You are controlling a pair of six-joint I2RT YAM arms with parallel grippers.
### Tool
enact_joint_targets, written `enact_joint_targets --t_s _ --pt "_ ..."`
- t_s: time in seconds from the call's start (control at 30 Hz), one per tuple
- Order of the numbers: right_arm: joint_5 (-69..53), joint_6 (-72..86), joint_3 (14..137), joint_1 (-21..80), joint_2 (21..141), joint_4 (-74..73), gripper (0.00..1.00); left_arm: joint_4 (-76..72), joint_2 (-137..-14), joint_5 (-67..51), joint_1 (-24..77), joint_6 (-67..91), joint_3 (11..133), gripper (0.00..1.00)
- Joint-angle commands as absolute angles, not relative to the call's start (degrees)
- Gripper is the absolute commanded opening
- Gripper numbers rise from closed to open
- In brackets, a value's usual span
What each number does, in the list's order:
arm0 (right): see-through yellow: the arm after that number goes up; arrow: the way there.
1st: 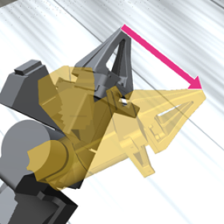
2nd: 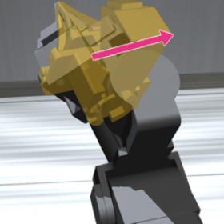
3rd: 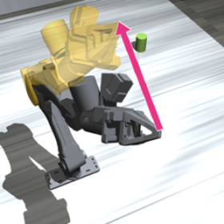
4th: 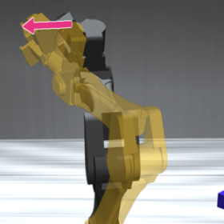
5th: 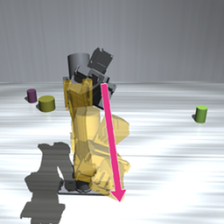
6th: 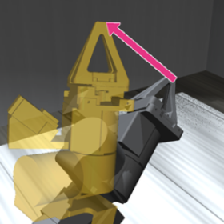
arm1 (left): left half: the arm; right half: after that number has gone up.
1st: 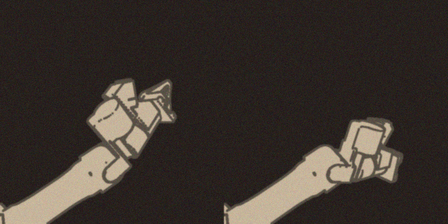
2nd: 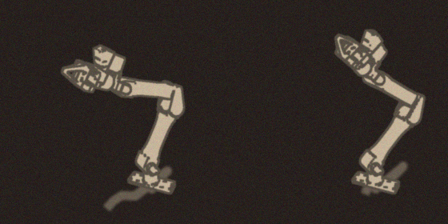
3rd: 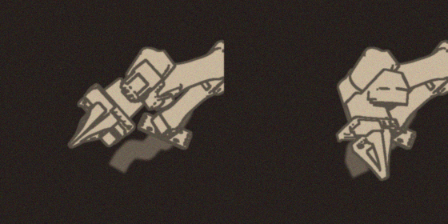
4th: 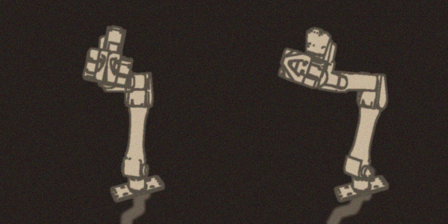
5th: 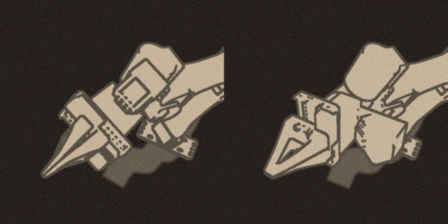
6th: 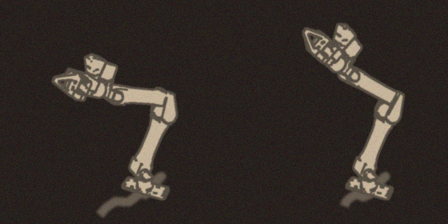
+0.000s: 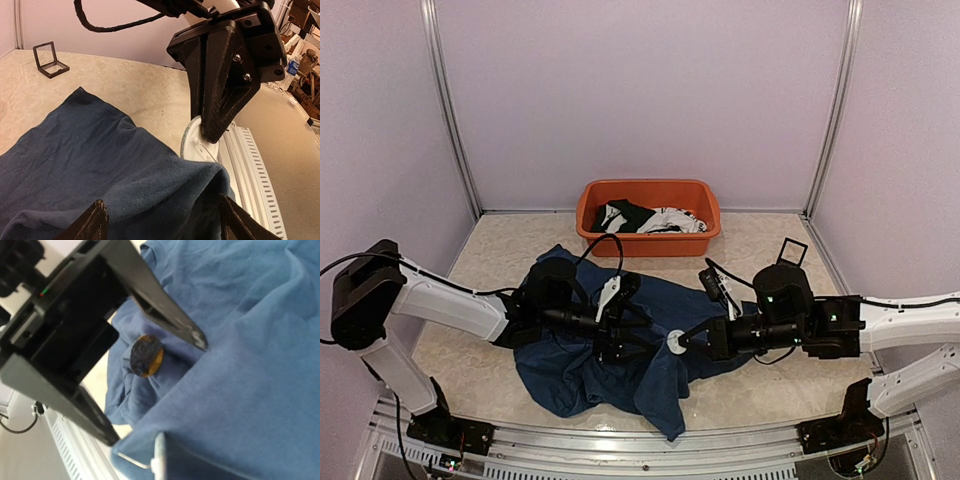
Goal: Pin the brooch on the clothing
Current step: Pin the brooch onto the flattened clothing.
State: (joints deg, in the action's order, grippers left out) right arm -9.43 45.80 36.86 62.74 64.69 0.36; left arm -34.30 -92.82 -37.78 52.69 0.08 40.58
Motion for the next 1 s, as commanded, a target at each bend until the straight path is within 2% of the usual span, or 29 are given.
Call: enact_joint_targets --t_s 0.0,0.27,0.67,0.97 --pt "-10.6 44.8 38.7 63.8 65.4 2.0 0.00 -36.0 -94.8 -40.6 52.4 1.9 42.4 0.72" --pt "-10.8 44.4 39.3 64.2 66.9 2.1 0.00 -36.0 -95.4 -41.6 52.5 2.3 43.3 0.70" --pt "-10.9 44.1 40.1 64.9 68.0 2.3 0.00 -35.7 -96.9 -42.9 52.6 3.0 44.5 0.62" --pt "-11.6 44.2 40.4 65.7 69.7 3.5 0.00 -36.6 -97.4 -42.7 53.0 3.2 44.6 0.61"
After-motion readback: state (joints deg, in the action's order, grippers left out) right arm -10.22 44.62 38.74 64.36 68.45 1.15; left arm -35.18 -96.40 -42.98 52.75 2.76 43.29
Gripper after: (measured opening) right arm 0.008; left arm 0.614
